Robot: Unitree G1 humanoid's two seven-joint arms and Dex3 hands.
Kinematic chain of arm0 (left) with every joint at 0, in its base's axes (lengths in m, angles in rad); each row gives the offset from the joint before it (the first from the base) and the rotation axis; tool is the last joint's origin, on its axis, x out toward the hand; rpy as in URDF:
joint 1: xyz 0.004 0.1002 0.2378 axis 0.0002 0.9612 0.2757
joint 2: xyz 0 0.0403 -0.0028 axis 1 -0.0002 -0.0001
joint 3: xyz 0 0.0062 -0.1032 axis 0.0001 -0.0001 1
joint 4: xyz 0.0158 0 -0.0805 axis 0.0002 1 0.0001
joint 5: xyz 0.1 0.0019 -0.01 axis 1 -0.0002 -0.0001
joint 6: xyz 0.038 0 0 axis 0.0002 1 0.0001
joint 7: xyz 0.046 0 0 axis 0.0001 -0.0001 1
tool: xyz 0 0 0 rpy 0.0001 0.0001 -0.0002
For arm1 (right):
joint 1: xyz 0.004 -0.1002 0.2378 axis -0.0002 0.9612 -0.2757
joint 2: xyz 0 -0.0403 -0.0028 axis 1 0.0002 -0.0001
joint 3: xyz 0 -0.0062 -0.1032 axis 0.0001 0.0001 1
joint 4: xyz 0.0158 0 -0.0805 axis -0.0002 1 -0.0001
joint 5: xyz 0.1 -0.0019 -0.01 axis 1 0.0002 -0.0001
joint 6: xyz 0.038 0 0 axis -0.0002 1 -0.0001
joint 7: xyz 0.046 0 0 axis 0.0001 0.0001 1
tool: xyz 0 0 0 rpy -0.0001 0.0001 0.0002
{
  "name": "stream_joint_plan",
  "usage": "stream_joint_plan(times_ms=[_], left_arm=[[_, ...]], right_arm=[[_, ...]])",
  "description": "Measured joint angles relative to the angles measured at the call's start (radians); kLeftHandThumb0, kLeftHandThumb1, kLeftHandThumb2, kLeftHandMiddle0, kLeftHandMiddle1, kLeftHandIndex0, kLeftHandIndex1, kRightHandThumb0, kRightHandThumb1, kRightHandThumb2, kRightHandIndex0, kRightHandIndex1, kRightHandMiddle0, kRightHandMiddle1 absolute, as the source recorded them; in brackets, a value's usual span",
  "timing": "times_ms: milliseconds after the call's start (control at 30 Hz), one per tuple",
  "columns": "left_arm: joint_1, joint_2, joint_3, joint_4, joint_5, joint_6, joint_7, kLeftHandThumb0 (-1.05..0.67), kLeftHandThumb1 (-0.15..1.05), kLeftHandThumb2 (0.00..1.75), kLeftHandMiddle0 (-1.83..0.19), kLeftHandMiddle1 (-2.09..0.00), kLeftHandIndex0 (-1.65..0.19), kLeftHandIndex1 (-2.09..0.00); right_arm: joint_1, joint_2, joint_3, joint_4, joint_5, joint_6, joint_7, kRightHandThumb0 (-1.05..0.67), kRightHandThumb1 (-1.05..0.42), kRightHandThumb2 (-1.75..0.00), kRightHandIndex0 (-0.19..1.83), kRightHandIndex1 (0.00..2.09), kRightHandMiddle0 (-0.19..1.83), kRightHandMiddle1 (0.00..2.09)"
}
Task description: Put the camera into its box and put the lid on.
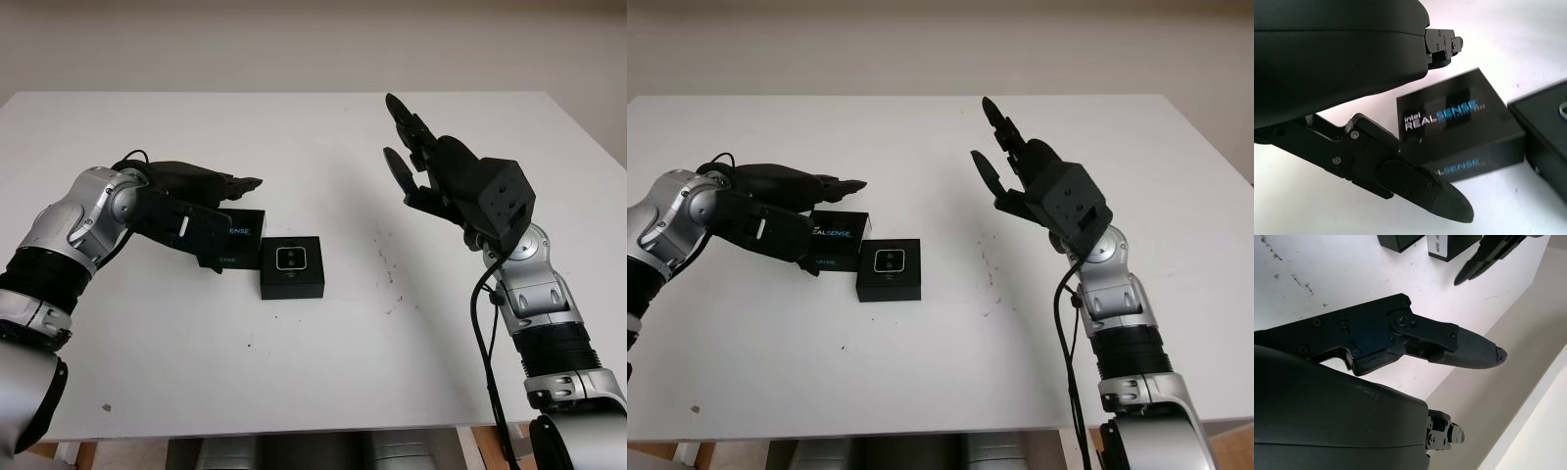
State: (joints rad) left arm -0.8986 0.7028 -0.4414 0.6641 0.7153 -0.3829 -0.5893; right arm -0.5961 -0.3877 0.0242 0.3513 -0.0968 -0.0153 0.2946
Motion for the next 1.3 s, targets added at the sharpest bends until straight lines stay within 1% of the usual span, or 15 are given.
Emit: stream_joint_plan(times_ms=[233, 433, 633, 767, 867, 900, 933, 1000, 1067, 1100, 1133, 1167, 1200, 1233, 1300], left_arm=[[0.021, 0.014, -0.018, 0.0, 0.045, -0.048, 0.058, -0.61, 0.8, 0.04, 0.0, -0.07, 0.05, -0.07], [0.033, 0.018, -0.03, 0.026, 0.08, -0.084, 0.121, -0.59, 0.8, 0.05, -0.02, -0.07, 0.04, -0.07], [0.032, 0.02, -0.03, 0.065, 0.084, -0.093, 0.173, -0.58, 0.81, 0.06, -0.09, -0.08, -0.03, -0.09], [0.031, 0.015, -0.022, 0.107, 0.057, -0.096, 0.195, -0.57, 0.87, 0.07, -0.22, -0.13, -0.11, -0.12], [0.029, 0.005, -0.014, 0.142, 0.03, -0.098, 0.21, -0.57, 0.91, 0.08, -0.26, -0.17, -0.16, -0.13], [0.029, 0.004, -0.011, 0.155, 0.02, -0.104, 0.217, -0.56, 0.94, 0.08, -0.27, -0.21, -0.19, -0.14], [0.029, 0.003, -0.01, 0.167, 0.014, -0.109, 0.225, -0.57, 0.97, 0.07, -0.22, -0.34, -0.21, -0.15], [0.027, 0.002, -0.008, 0.192, 0.005, -0.125, 0.247, -0.54, 1.03, 0.07, -0.07, -0.79, -0.26, -0.17], [0.027, 0.0, -0.008, 0.214, -0.002, -0.142, 0.273, -0.52, 1.04, 0.12, -0.02, -0.98, -0.29, -0.22], [0.026, -0.001, -0.008, 0.221, -0.004, -0.149, 0.282, -0.51, 1.04, 0.16, -0.02, -1.04, -0.26, -0.33], [0.026, -0.002, -0.008, 0.226, -0.005, -0.156, 0.29, -0.49, 1.05, 0.19, -0.04, -1.1, -0.14, -0.68], [0.025, -0.002, -0.008, 0.229, -0.008, -0.16, 0.296, -0.48, 1.05, 0.22, -0.06, -1.14, -0.04, -0.95], [0.025, -0.003, -0.008, 0.233, -0.011, -0.161, 0.3, -0.47, 1.05, 0.25, -0.06, -1.22, 0.01, -1.16], [0.025, -0.004, -0.008, 0.235, -0.012, -0.161, 0.3, -0.47, 1.05, 0.3, -0.05, -1.37, 0.04, -1.33], [0.025, -0.009, -0.008, 0.236, -0.01, -0.16, 0.303, -0.46, 1.05, 0.37, -0.06, -1.47, 0.02, -1.41]], right_arm=[[0.0, 0.0, 0.0, -0.001, -0.001, -0.002, -0.001, -0.73, -1.05, -0.69, -0.08, 0.06, -0.07, 0.06], [0.0, 0.0, -0.001, -0.001, -0.001, -0.009, -0.001, -0.75, -1.05, -0.68, -0.08, 0.06, -0.07, 0.06], [0.005, -0.003, 0.0, -0.009, -0.007, -0.011, -0.001, -0.75, -1.05, -0.68, -0.08, 0.06, -0.07, 0.06], [0.007, -0.004, 0.0, -0.016, -0.012, -0.011, -0.001, -0.74, -1.05, -0.67, -0.07, 0.06, -0.07, 0.06], [0.01, -0.004, 0.001, -0.022, -0.02, -0.011, -0.001, -0.75, -1.05, -0.66, -0.07, 0.06, -0.07, 0.06], [0.011, -0.004, 0.001, -0.024, -0.025, -0.011, -0.004, -0.76, -1.05, -0.66, -0.06, 0.06, -0.06, 0.06], [0.012, -0.004, 0.001, -0.024, -0.031, -0.011, -0.007, -0.77, -1.05, -0.66, -0.06, 0.07, -0.06, 0.06], [0.013, -0.004, 0.002, -0.025, -0.039, -0.012, -0.009, -0.76, -1.05, -0.65, -0.06, 0.07, -0.05, 0.07], [0.014, -0.004, 0.002, -0.028, -0.042, -0.013, -0.011, -0.75, -1.05, -0.65, -0.05, 0.07, -0.05, 0.07], [0.015, -0.004, 0.002, -0.03, -0.044, -0.013, -0.013, -0.75, -1.05, -0.65, -0.04, 0.07, -0.05, 0.07], [0.015, -0.004, 0.002, -0.03, -0.045, -0.016, -0.014, -0.75, -1.05, -0.64, -0.05, 0.07, -0.05, 0.07], [0.016, -0.004, 0.002, -0.03, -0.046, -0.02, -0.016, -0.75, -1.05, -0.64, -0.05, 0.07, -0.04, 0.07], [0.016, -0.004, 0.002, -0.03, -0.048, -0.023, -0.018, -0.75, -1.05, -0.64, -0.05, 0.07, -0.04, 0.07], [0.016, -0.005, 0.002, -0.03, -0.049, -0.025, -0.018, -0.74, -1.05, -0.63, -0.05, 0.07, -0.04, 0.07], [0.017, -0.005, 0.003, -0.032, -0.052, -0.025, -0.019, -0.75, -1.05, -0.63, -0.05, 0.07, -0.04, 0.07]])
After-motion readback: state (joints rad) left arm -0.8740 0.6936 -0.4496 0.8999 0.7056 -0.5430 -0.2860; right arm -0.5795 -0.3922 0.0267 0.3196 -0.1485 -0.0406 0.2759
